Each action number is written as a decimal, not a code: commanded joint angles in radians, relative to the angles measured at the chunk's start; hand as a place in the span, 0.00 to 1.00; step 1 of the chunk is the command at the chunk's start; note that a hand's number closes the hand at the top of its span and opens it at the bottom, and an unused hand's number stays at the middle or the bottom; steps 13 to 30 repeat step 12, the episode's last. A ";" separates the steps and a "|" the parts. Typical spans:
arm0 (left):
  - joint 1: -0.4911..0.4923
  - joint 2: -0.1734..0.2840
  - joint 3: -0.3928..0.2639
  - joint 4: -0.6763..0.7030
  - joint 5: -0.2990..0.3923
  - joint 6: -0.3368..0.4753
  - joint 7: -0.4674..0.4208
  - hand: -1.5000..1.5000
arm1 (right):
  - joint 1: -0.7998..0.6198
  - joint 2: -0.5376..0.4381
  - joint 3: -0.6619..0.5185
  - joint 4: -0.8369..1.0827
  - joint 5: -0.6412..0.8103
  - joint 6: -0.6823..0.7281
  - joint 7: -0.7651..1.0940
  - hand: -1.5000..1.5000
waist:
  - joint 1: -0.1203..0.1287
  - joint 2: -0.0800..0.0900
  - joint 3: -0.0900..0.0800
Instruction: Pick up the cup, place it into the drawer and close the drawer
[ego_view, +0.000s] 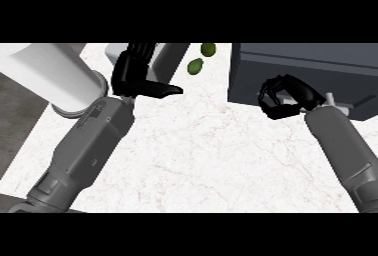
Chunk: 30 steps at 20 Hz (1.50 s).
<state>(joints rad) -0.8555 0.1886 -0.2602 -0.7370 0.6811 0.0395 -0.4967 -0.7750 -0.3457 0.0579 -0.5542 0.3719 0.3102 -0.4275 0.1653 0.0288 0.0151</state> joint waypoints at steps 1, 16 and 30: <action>0.036 0.007 -0.014 -0.018 -0.003 -0.027 0.002 0.00 | -0.174 -0.113 -0.086 0.044 -0.005 -0.079 0.078 1.00 | 0.044 0.014 -0.011; 0.039 0.011 -0.006 -0.048 0.014 -0.052 0.015 0.00 | -0.150 -0.145 -0.107 -0.011 -0.058 -0.002 0.076 1.00 | 0.056 0.022 -0.012; 0.039 0.011 -0.006 -0.048 0.014 -0.052 0.015 0.00 | -0.150 -0.145 -0.107 -0.011 -0.058 -0.002 0.076 1.00 | 0.056 0.022 -0.012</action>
